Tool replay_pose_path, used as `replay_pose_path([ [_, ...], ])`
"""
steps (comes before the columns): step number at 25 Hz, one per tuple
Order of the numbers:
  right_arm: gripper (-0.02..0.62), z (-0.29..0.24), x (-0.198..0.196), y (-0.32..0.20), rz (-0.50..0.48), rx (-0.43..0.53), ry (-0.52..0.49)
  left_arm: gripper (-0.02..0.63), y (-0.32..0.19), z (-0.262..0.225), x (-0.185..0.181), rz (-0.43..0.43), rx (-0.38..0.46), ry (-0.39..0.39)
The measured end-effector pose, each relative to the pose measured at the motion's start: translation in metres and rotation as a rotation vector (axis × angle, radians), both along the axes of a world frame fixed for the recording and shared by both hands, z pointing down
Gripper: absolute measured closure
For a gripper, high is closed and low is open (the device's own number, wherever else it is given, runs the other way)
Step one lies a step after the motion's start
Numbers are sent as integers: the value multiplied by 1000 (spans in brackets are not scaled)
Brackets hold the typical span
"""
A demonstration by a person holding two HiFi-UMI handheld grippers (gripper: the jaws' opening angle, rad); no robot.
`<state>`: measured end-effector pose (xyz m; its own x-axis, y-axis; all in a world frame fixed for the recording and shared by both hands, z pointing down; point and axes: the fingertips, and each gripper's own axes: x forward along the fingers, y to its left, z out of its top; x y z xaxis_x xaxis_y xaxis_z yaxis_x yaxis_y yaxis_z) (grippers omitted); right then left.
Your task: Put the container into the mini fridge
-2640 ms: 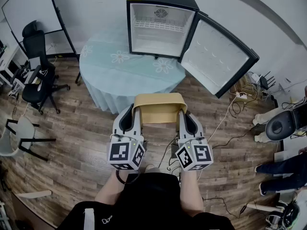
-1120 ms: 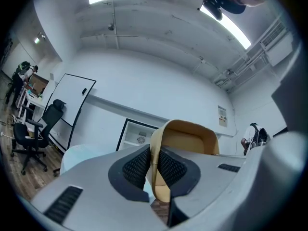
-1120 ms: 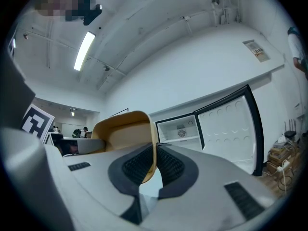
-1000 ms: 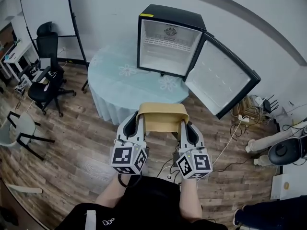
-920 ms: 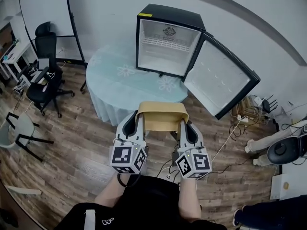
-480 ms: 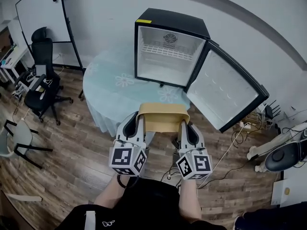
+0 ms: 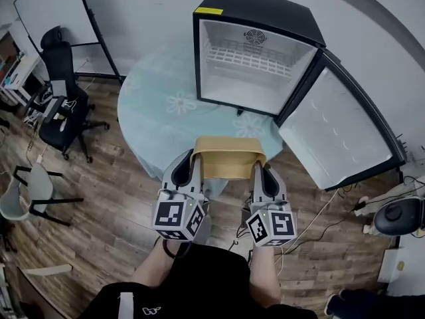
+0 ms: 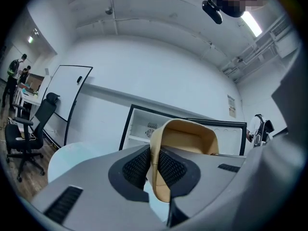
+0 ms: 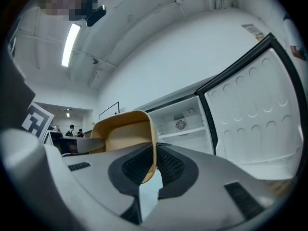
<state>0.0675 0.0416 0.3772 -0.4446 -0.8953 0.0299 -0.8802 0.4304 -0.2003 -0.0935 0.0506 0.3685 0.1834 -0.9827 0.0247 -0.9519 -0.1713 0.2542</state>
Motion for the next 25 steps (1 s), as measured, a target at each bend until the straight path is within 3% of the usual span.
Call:
replay_pose_path([
  [12, 575, 5, 0, -97, 85, -45, 50, 568, -106, 17, 0, 103, -60, 44],
  [19, 575, -19, -22, -153, 98, -1, 126, 568, -164, 4, -21, 115, -29, 97],
  [25, 574, -25, -17, -176, 168, 28, 238, 571, -194, 5, -15, 164, -31, 122],
])
